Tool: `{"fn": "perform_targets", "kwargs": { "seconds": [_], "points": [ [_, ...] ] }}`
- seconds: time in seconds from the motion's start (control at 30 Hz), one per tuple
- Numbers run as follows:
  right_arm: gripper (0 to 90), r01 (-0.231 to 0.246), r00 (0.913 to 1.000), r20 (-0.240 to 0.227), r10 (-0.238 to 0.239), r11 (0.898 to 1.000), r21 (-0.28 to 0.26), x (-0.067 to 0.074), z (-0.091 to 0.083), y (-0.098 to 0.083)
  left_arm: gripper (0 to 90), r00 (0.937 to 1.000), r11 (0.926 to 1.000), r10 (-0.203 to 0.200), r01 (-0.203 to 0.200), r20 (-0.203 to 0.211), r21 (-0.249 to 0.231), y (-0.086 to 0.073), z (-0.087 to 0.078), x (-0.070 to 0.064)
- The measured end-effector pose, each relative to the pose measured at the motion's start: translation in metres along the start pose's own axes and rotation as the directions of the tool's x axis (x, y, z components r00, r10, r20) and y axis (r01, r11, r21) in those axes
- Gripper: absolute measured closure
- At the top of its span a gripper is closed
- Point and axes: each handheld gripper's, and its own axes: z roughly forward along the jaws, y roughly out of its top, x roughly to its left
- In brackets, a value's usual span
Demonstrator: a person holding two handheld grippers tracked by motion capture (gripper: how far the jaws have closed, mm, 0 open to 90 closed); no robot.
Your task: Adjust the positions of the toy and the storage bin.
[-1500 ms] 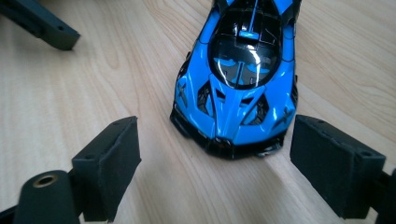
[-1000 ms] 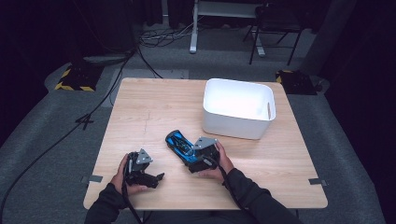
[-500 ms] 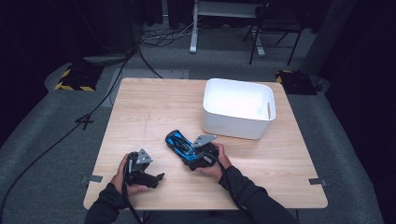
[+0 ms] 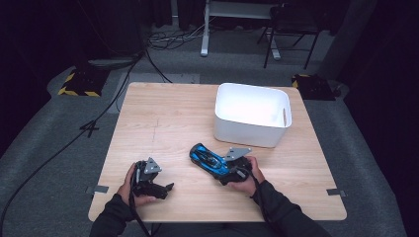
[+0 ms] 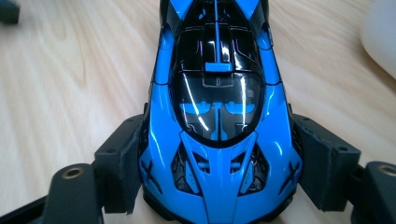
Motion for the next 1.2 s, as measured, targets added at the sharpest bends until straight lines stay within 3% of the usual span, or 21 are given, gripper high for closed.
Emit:
{"fn": "perform_targets", "kwargs": {
  "seconds": [0.03, 0.3, 0.53, 0.67, 1.0, 1.2],
  "points": [
    [26.4, 0.003, 1.0, -0.003, -0.003, 1.0, 0.006, -0.004, -0.012, -0.011, 0.6, 1.0, 1.0, 0.0, 0.0, 0.001, 0.001, 0.0, 0.0, 0.0],
    [26.5, 0.008, 0.9999, 0.008, -0.008, 0.999, 0.032, -0.018, -0.057, -0.049, 0.6, 1.0, 1.0, 0.0, 0.0, 0.0, 0.0, 0.0, 0.0, 0.0],
    [26.5, -0.011, 0.9998, 0.018, 0.01, 1.0, 0.018, -0.034, -0.091, -0.083, 0.5, 1.0, 1.0, 0.0, 0.0, 0.0, 0.001, 0.0, 0.0, 0.0],
    [26.4, -0.023, 0.9997, 0.011, 0.023, 1.0, 0.001, -0.041, -0.1, -0.095, 0.6, 1.0, 1.0, 0.0, 0.0, -0.001, 0.002, 0.0, 0.0, 0.0],
    [25.8, -0.014, 0.9999, 0.002, 0.014, 0.999, -0.043, -0.043, -0.1, -0.101, 0.6, 1.0, 1.0, -0.001, 0.001, -0.001, 0.0, 0.0, 0.0, 0.0],
    [25.4, -0.005, 1.0, 0.005, 0.005, 0.999, -0.04, -0.043, -0.101, -0.102, 0.6, 1.0, 1.0, -0.001, 0.001, -0.002, 0.0, 0.0, 0.0, 0.0]
  ]
}}
